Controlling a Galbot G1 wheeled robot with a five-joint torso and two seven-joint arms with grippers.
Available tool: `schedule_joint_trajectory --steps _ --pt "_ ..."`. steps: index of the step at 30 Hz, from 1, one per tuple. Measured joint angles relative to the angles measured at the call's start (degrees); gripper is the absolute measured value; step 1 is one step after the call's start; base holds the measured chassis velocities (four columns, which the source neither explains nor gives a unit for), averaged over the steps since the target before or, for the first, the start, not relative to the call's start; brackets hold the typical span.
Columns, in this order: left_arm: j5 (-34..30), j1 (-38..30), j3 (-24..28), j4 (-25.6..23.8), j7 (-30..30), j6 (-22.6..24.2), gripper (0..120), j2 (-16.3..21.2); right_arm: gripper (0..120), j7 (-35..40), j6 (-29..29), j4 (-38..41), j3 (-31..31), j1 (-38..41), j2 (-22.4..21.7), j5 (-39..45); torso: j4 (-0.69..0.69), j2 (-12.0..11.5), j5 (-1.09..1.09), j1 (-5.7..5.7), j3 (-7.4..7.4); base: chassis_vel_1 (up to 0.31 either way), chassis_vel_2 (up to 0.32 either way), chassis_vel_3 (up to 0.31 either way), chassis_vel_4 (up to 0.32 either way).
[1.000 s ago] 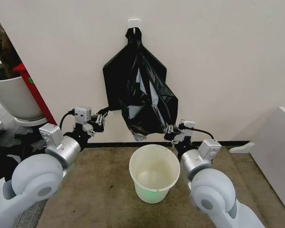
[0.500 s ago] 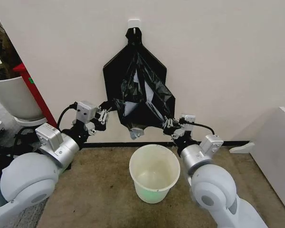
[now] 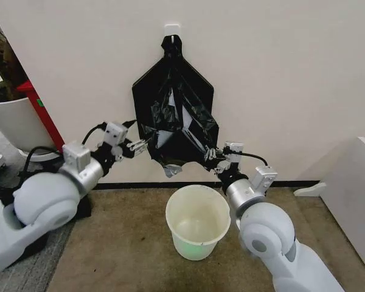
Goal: Place the garbage bag over the trash bin.
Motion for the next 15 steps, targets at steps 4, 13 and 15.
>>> schedule_joint_trajectory --steps 4,13,15 --pt "-0.31 -11.23 7.35 3.53 0.80 0.27 98 -2.85 0 -0.13 -0.07 -0.50 -0.25 0.12 0.18 -0.04 -0.03 0.00 0.01 0.00 0.00 0.000 0.000 0.000 0.000" --pt "2.14 -32.56 23.96 3.05 -3.24 21.34 100 -7.55 0 -0.35 -0.05 -1.97 -0.03 0.39 0.96 -0.16 -0.01 0.00 0.01 0.00 -0.01 0.000 0.000 0.000 0.000" --pt "3.84 -33.01 24.63 2.32 -2.90 23.83 100 -7.19 0 -0.44 -0.02 -2.15 0.08 0.39 1.13 -0.20 0.00 0.00 0.00 0.00 0.00 0.000 0.000 0.000 0.000"
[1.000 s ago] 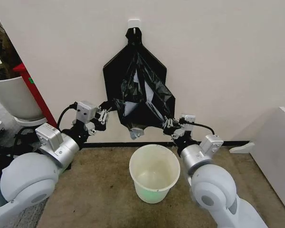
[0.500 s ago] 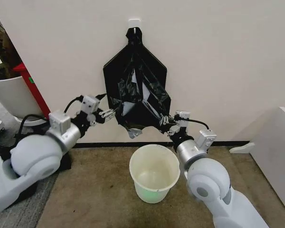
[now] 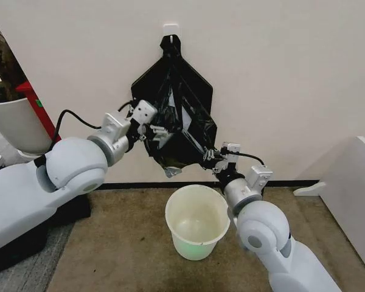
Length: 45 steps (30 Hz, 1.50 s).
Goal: Place the garbage bag over the trash bin.
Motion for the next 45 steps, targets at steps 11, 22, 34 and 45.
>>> schedule_joint_trajectory --steps 11,22,34,45 --pt "13.05 -6.30 12.98 6.13 -0.23 4.40 100 -7.64 0 -0.58 0.50 -0.96 0.07 0.37 0.89 -0.27 -0.02 0.00 0.02 0.00 0.00 0.000 0.000 0.000 0.000" --pt "18.96 -6.29 18.03 10.74 -4.27 4.46 100 -12.65 0 -0.79 0.89 -1.66 0.52 0.47 1.61 -0.71 -0.03 0.00 0.02 0.00 0.00 0.000 0.000 0.000 0.000" --pt "20.60 -4.22 13.64 10.62 -6.10 4.29 84 -9.92 0 -0.62 0.98 -2.68 1.57 0.88 1.53 -1.13 0.00 0.00 0.00 0.00 -0.01 0.000 0.000 0.000 0.000" --pt "13.01 0.12 6.37 8.85 -11.19 4.18 45 -8.11 0 -0.41 1.01 -2.94 1.85 0.89 1.08 -1.47 -0.03 0.00 0.02 0.00 -0.01 0.000 0.000 0.000 0.000"
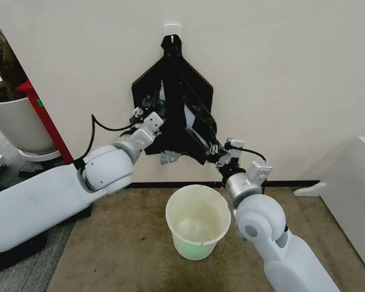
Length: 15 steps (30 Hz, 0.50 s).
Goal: Place the garbage bag over the trash bin.
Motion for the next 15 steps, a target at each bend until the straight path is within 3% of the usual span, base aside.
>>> schedule_joint_trajectory --steps 5,6,8,12,15 --pt "-4.02 1.17 -2.09 -0.24 -2.35 -0.01 32 0.14 0 0.00 0.00 0.34 0.00 -0.35 -0.21 -0.08 0.01 0.00 -0.02 0.00 0.00 0.000 0.000 0.000 0.000" --pt "-6.72 1.44 -2.87 -0.43 -4.13 -0.23 21 0.20 0 0.00 0.02 0.48 0.03 -0.41 -0.33 -0.08 0.02 0.00 -0.01 0.00 0.00 0.000 0.000 0.000 0.000" --pt "-10.19 1.72 -3.72 -0.71 -6.39 -0.90 16 0.28 0 -0.01 0.13 0.63 0.22 -0.45 -0.49 -0.10 0.01 0.00 -0.01 0.00 0.00 0.000 0.000 0.000 0.000" --pt "-17.55 2.71 -6.54 -1.52 -9.50 -5.24 0 0.65 0 -1.00 1.33 0.86 0.61 -0.39 -1.08 -0.68 0.01 0.00 -0.01 0.00 0.00 0.000 0.000 0.000 0.000" --pt "-19.60 2.91 -7.23 -2.29 -9.60 -7.53 0 1.05 0 -1.62 1.63 1.20 0.62 -0.14 -1.39 -0.68 0.01 0.00 -0.01 0.00 0.00 0.000 0.000 0.000 0.000"
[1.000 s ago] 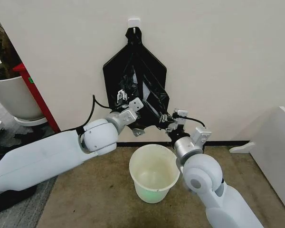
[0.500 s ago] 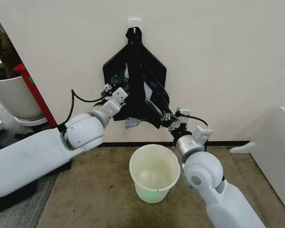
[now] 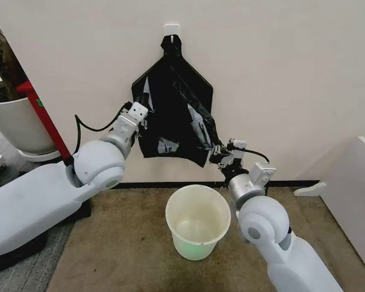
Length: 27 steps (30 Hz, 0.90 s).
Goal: Place the garbage bag over the trash bin.
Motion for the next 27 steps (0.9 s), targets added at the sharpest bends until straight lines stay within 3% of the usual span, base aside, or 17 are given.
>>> schedule_joint_trajectory --steps 4,7,8,11,14,21,24,27 --pt "-0.87 1.21 -0.92 -1.52 0.77 -1.37 0 1.11 0 -0.47 0.21 0.59 -0.07 0.26 -0.19 0.22 -0.01 0.00 0.01 0.00 0.00 0.000 0.000 0.000 0.000" --pt "-5.13 9.71 -5.62 -6.83 -1.76 -1.00 0 4.66 0 -0.34 0.27 1.26 -0.71 -4.16 0.22 0.11 0.02 0.01 0.02 0.00 0.00 0.000 0.000 0.000 0.000" --pt "-5.13 9.71 -5.62 -6.83 -1.76 -1.00 0 4.66 0 -0.34 0.27 1.26 -0.71 -4.16 0.22 0.11 0.02 0.01 0.02 0.00 0.00 0.000 0.000 0.000 0.000" --pt "-6.10 23.85 -13.60 -12.18 -2.16 -0.66 0 7.49 0 -0.59 1.19 2.11 -0.67 -11.66 1.04 -1.66 0.00 0.01 0.01 0.00 -0.01 0.000 0.000 0.000 0.000" --pt "-6.17 31.65 -17.51 -13.63 0.61 -1.48 0 8.49 0 -0.28 1.24 5.63 -0.04 -11.74 0.73 0.15 0.02 0.01 -0.03 0.00 -0.01 0.000 0.000 0.000 0.000" --pt "-7.32 28.84 -19.91 -13.73 11.20 -8.62 0 11.44 0 -0.04 0.53 11.88 4.90 -8.22 -3.02 8.94 0.01 0.01 0.00 0.00 0.01 0.000 0.000 0.000 0.000" --pt "-12.42 26.34 -22.75 -16.90 18.66 -15.43 0 15.10 0 -0.17 0.03 15.05 11.02 -10.69 -7.19 18.07 -0.03 0.01 0.03 0.00 0.00 0.000 0.000 0.000 0.000" --pt "-17.99 24.77 -23.94 -21.05 20.75 -17.38 0 18.25 0 1.23 -0.43 15.25 17.83 -11.81 -11.27 29.25 0.00 0.01 0.01 0.00 0.00 0.000 0.000 0.000 0.000"
